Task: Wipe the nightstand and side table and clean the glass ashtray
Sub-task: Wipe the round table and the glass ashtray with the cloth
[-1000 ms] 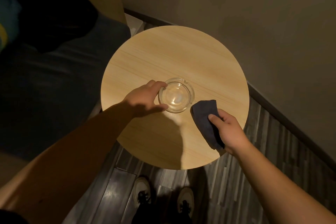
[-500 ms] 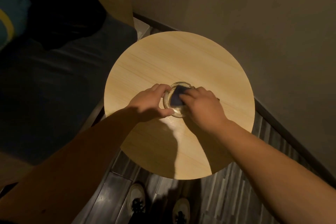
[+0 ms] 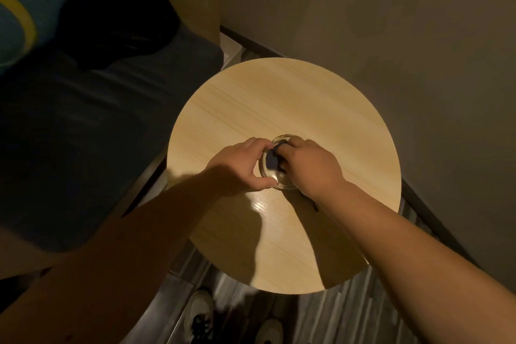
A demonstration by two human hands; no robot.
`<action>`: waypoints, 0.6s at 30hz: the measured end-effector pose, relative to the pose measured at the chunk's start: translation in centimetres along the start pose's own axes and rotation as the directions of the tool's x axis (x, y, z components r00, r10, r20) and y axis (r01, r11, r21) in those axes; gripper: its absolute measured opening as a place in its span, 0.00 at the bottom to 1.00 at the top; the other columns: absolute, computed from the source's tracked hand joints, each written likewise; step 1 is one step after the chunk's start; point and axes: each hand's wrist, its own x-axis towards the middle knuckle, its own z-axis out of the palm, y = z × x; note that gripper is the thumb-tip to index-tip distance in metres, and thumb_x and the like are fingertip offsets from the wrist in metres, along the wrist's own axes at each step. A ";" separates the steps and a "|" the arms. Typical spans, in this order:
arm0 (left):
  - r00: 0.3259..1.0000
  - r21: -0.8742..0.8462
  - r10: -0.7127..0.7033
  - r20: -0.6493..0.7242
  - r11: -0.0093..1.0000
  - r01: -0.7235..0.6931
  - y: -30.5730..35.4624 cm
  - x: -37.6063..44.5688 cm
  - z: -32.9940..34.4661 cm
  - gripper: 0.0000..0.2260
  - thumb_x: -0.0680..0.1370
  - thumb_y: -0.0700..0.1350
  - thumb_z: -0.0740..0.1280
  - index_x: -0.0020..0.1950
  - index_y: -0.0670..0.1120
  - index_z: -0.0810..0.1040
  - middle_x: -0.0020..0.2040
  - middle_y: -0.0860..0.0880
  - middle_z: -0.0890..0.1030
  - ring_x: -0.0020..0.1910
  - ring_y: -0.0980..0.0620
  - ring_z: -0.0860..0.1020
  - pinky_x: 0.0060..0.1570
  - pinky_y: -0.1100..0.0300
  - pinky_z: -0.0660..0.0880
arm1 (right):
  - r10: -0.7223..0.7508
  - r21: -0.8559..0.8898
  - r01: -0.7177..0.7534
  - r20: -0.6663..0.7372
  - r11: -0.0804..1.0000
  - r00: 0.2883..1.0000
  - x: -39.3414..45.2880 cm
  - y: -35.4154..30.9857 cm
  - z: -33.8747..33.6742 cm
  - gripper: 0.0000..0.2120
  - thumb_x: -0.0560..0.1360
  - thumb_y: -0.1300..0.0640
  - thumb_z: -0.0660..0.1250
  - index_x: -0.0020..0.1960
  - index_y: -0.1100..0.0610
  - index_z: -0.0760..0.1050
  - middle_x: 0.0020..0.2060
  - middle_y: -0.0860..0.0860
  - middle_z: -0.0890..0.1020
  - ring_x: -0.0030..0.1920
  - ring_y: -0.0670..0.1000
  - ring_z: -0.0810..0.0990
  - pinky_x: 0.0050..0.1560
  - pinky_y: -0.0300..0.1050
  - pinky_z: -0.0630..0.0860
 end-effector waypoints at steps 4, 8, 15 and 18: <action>0.999 0.005 -0.015 -0.031 1.000 0.015 0.2 0.0 0.2 0.28 0.68 0.60 0.70 0.63 0.51 0.68 0.49 0.57 0.71 0.43 0.56 0.71 0.38 0.63 0.66 | 0.095 -0.112 -0.085 0.088 0.990 0.992 -0.5 0.7 -0.8 0.12 0.75 0.54 0.62 0.58 0.49 0.73 0.51 0.52 0.75 0.43 0.54 0.70 0.34 0.47 0.66; 1.000 0.026 0.005 -0.012 1.000 -0.004 0.3 0.1 0.0 0.29 0.68 0.60 0.69 0.65 0.51 0.68 0.48 0.58 0.69 0.41 0.58 0.70 0.36 0.67 0.63 | -0.002 0.014 -0.002 0.264 1.000 0.965 -0.7 0.0 -1.3 0.07 0.75 0.52 0.62 0.50 0.49 0.77 0.41 0.51 0.77 0.38 0.54 0.75 0.33 0.44 0.67; 0.996 0.060 -0.010 -0.091 0.998 0.015 1.1 0.0 0.0 0.27 0.68 0.60 0.69 0.63 0.49 0.71 0.44 0.59 0.69 0.40 0.56 0.73 0.38 0.69 0.66 | 0.227 -0.074 -0.219 0.128 0.973 0.965 0.7 0.1 -2.4 0.09 0.74 0.54 0.63 0.53 0.51 0.76 0.45 0.51 0.75 0.41 0.54 0.75 0.37 0.47 0.74; 0.995 0.105 0.051 -0.091 0.994 -0.041 0.9 -0.1 0.0 0.28 0.68 0.61 0.69 0.64 0.49 0.72 0.46 0.57 0.70 0.42 0.55 0.74 0.38 0.68 0.66 | 0.167 -0.102 -0.144 0.282 0.984 0.945 -0.6 0.5 -2.0 0.07 0.75 0.52 0.62 0.49 0.51 0.77 0.36 0.48 0.72 0.36 0.52 0.74 0.33 0.45 0.70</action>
